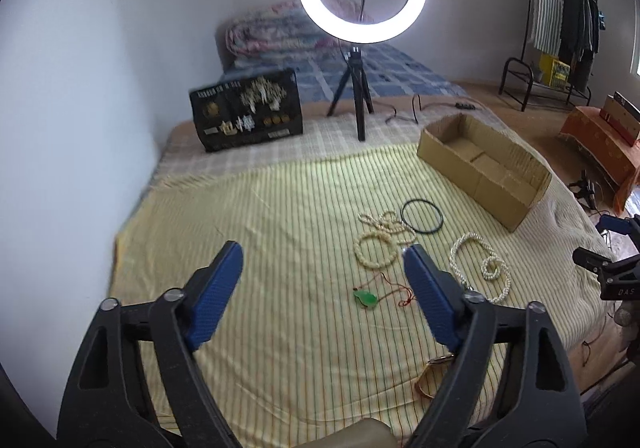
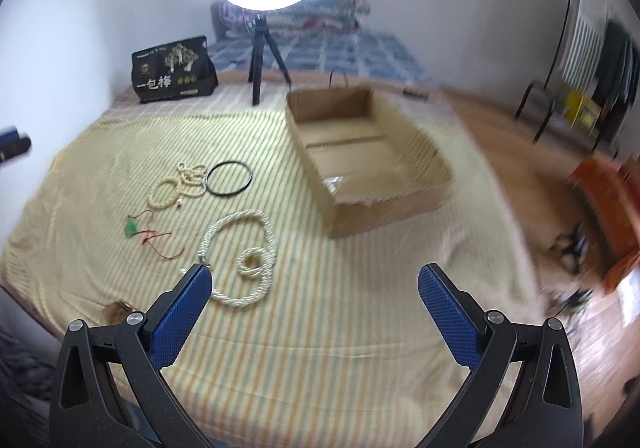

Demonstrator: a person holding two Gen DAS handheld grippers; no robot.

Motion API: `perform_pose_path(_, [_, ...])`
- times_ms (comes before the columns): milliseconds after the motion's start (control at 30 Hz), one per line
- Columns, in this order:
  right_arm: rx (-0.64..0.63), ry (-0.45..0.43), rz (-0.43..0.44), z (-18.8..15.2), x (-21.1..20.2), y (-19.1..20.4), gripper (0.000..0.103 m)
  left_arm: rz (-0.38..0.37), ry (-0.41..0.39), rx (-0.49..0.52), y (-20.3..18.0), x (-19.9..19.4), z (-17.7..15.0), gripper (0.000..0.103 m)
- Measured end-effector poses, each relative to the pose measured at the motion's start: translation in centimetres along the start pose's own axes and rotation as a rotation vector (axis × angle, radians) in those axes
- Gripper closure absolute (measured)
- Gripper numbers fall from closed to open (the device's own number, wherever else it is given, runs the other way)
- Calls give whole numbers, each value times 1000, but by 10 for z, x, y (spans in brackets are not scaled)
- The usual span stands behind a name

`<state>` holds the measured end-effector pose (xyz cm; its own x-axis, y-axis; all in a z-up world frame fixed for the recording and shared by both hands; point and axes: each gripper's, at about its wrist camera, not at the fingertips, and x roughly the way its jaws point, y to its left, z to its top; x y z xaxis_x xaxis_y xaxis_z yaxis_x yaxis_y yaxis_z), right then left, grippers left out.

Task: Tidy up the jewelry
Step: 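Close the left gripper on the green jade pendant while the right tool approaches the pearl necklace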

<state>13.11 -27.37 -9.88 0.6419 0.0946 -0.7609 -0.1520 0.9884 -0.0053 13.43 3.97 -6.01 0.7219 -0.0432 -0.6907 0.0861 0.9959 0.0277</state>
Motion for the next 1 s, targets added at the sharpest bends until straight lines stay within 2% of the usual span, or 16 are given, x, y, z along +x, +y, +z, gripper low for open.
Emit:
perform_pose_path(167, [32, 69, 56, -2, 27, 0, 2, -101, 171, -64, 5, 50, -12, 35])
perform_pose_path(333, [27, 147, 93, -8, 57, 2, 20, -135, 306, -124, 7, 94, -28, 43])
perform_pose_path(500, [60, 230, 149, -17, 82, -1, 37, -151, 388, -163, 2, 124, -41, 48])
perform_pose_path(533, [60, 239, 151, -18, 85, -1, 39, -150, 399, -167, 0, 129, -42, 51])
perform_pose_path(700, [86, 265, 176, -18, 95, -3, 52, -151, 439, -183, -6, 149, -46, 51])
perform_pose_path(767, [83, 266, 178, -19, 97, -3, 55, -151, 454, -192, -8, 155, -47, 52])
perform_pose_path(833, [79, 271, 180, -19, 100, -1, 57, -136, 464, -192, -8, 162, -47, 56])
perform_pose_path(1000, [81, 279, 185, -17, 107, 1, 62, -135, 477, -212, -9, 170, -48, 57])
